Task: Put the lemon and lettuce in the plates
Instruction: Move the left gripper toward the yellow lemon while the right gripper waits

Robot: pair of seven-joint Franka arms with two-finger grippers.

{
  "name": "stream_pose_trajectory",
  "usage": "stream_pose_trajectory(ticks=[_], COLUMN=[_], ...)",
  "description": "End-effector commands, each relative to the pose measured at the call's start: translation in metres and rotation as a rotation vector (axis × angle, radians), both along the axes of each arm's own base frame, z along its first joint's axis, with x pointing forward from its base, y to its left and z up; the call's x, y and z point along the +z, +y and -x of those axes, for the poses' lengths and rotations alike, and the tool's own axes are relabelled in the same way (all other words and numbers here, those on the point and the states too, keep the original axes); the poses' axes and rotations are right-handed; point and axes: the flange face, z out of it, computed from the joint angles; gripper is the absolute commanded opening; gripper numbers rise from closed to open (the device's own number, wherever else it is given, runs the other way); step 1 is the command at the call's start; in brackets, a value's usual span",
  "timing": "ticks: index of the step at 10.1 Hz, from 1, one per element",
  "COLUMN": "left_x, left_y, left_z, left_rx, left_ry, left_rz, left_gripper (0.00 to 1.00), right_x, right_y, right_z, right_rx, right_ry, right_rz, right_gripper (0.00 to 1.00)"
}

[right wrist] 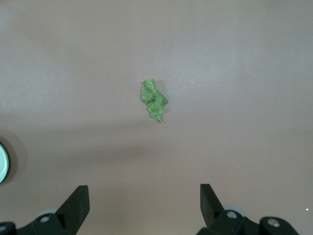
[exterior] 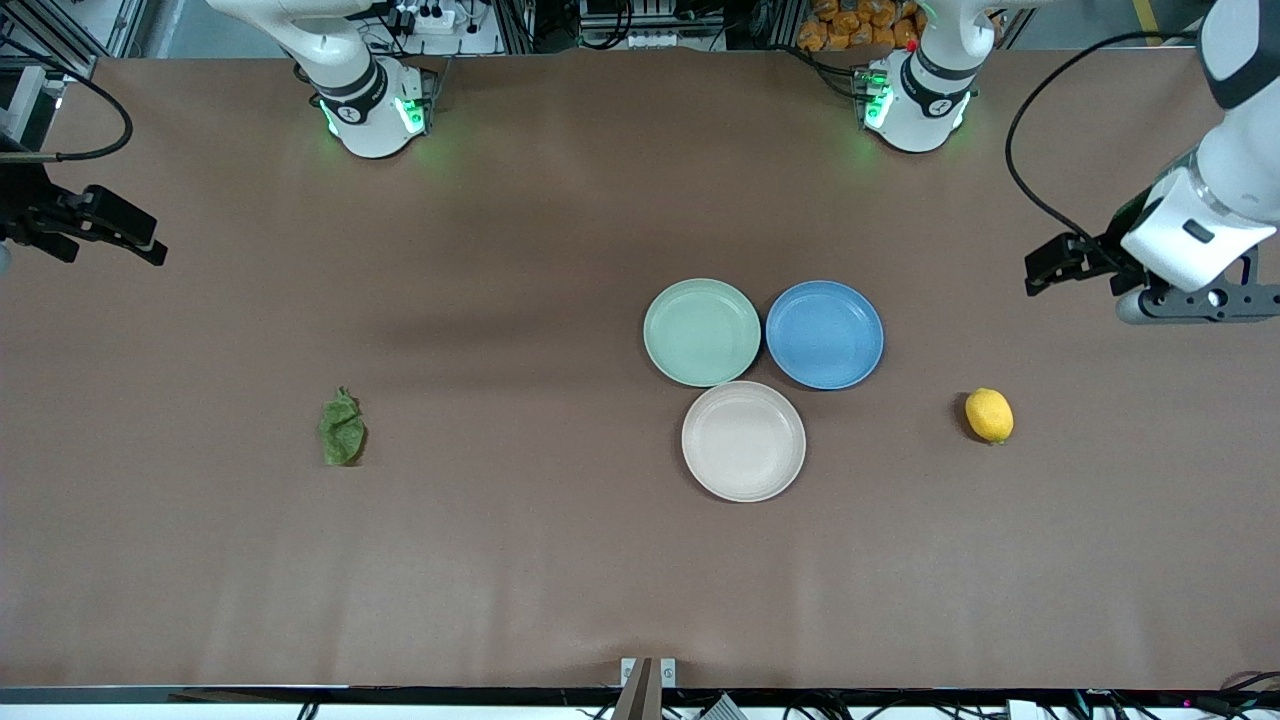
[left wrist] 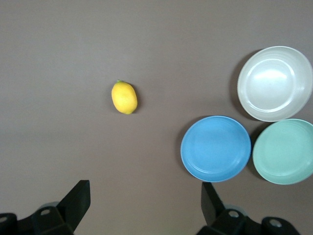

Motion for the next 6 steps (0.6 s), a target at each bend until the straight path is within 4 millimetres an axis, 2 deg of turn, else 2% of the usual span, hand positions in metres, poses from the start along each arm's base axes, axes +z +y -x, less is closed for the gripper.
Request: stream_pose_trajectory(ticks=[1, 3, 6], left_x=[-0.032, -0.053, -0.080], left_y=[0.005, 0.016, 0.043], left_z=[0.002, 0.002, -0.001], left_rx=[-0.031, -0.042, -0.064], left_ry=[-0.022, -0.022, -0.010], left_rz=[-0.038, -0.037, -0.030], left_gripper=[1.00, 1.00, 1.00], right_x=[-0.001, -0.003, -0.012], right_y=[-0.003, -0.003, -0.004], right_z=[0.005, 0.004, 0.003], right_rx=[0.004, 0.004, 0.004], right_ry=[-0.006, -0.003, 0.006], right_rz=[-0.011, -0.011, -0.011], right_gripper=[1.00, 1.00, 1.00])
